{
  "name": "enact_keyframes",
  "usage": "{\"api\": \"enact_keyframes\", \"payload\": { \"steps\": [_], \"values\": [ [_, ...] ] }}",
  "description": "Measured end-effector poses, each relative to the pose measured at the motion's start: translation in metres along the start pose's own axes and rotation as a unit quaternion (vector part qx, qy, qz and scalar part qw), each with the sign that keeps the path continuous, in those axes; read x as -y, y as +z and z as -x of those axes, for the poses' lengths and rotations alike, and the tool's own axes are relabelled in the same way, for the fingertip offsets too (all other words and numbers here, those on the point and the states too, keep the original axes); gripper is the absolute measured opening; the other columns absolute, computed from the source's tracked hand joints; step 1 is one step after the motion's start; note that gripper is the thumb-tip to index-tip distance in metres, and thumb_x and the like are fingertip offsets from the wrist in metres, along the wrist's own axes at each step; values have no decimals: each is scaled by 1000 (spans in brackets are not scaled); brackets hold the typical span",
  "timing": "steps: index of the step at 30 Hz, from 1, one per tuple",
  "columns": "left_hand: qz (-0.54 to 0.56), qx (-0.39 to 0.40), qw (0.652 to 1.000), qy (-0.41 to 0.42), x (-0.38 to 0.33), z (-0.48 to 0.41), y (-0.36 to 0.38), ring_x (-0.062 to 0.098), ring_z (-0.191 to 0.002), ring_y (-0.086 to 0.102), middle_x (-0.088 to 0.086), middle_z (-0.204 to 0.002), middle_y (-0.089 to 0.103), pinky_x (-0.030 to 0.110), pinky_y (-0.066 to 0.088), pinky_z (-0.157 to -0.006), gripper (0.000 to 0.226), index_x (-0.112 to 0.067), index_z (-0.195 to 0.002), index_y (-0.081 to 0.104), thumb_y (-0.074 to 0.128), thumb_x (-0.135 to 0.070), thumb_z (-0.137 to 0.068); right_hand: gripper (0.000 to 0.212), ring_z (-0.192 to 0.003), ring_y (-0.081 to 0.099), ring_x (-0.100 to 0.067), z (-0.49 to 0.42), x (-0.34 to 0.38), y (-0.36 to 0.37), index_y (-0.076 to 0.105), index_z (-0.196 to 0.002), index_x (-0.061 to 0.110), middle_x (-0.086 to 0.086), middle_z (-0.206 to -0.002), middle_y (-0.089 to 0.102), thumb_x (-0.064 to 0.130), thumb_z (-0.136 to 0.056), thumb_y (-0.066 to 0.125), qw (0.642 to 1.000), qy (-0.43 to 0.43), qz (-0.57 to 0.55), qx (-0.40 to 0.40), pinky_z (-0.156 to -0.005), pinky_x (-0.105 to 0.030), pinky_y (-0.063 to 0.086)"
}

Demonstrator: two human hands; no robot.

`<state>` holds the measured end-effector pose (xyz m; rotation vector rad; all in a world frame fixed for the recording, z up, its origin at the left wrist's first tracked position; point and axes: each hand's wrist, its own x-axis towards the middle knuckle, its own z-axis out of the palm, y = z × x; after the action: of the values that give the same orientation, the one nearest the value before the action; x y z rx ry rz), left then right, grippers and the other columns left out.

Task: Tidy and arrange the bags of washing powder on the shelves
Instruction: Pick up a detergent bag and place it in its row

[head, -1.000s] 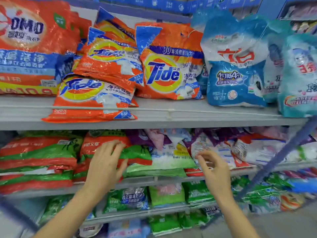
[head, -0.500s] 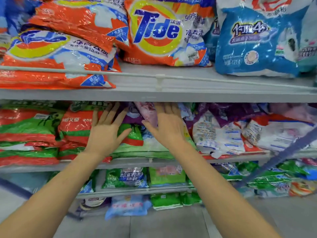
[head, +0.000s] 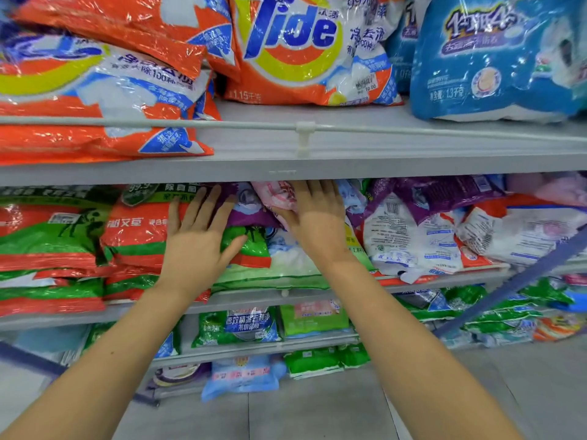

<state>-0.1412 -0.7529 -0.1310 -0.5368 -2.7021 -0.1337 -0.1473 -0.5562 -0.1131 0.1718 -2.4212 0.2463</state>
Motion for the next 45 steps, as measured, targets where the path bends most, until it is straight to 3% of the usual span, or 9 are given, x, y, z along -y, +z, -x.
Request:
{"api": "enact_keyframes", "payload": {
  "steps": [6, 10, 17, 21, 25, 31, 36, 42, 45],
  "values": [
    [69, 4, 997, -33, 2, 0, -4, 32, -137, 36, 19, -143, 44, 51, 11, -115, 90, -3, -144, 33, 32, -65, -79, 36, -92, 62, -38, 25, -13, -20, 64, -92, -1, -18, -98, 66, 9, -62, 81, 996, 22, -82, -41, -71, -39, 54],
    [128, 3, 991, -46, 5, -1, -8, 31, -137, 35, 19, -145, 42, 47, 8, -117, 109, -4, -147, 26, 41, -75, -65, 35, -100, 54, -25, 61, -29, -46, 60, -94, -4, -18, -101, 63, -3, -64, 77, 982, -12, -170, -77, -82, -30, 47],
    [196, -20, 980, -6, -30, -4, -15, 33, -126, 44, 22, -134, 49, 50, 21, -114, 110, -2, -135, 39, 77, -66, -54, 29, -94, 58, 4, 109, -45, -131, 55, -102, 31, 19, -101, 63, 22, -75, 63, 919, 152, -363, -16, -79, -11, 44],
    [429, 22, 900, 72, -88, 0, -34, 12, -105, 53, 1, -117, 57, 23, 38, -84, 93, -13, -123, 47, 65, -73, -54, 17, -68, 56, 3, 130, -64, -181, 64, -90, 31, 17, -79, 66, 22, -75, 63, 880, 233, -414, -15, -62, -10, 42],
    [597, 119, 787, 97, -149, -2, -57, -18, -106, 50, -33, -118, 52, 8, 40, -85, 91, -42, -123, 37, 66, -81, -46, 16, -80, 63, -5, 155, -91, -229, 72, -95, 28, 12, -88, 70, 24, -87, 58, 817, 302, -489, -58, -70, -18, 50],
    [681, 194, 695, 128, -269, -11, -90, -13, -89, 60, -19, -105, 60, 6, 45, -73, 42, -37, -105, 50, 60, -58, -71, 36, -66, 69, -7, 196, -131, -288, 76, -83, 19, 3, -79, 74, 33, -90, 43, 633, 480, -580, -179, -51, -17, 51],
    [727, 182, 661, 29, -375, -18, -95, 21, -77, 65, 4, -85, 69, 36, 51, -74, 13, -16, -86, 63, 70, -27, -84, 25, -73, 71, -13, 226, -180, -342, 79, -76, 24, -2, -86, 74, 34, -75, 56, 601, 512, -568, -234, -55, -24, 55],
    [746, 181, 641, -26, -492, -25, -94, 23, -67, 58, 9, -73, 66, 34, 46, -64, 15, -8, -78, 64, 70, -19, -84, 52, -86, 70, -23, 266, -260, -391, 74, -94, 24, -5, -100, 73, 62, -73, 46, 557, 593, -547, -195, -73, -40, 54],
    [754, 164, 634, -52, -550, -32, -96, 16, -55, 45, 5, -62, 52, 30, 36, -56, 24, -7, -72, 56, 69, -24, -85, 77, -114, 60, -22, 284, -297, -430, 59, -121, 31, 1, -124, 63, 79, -62, 42, 603, 520, -576, -184, -91, -48, 50]
  ]
}}
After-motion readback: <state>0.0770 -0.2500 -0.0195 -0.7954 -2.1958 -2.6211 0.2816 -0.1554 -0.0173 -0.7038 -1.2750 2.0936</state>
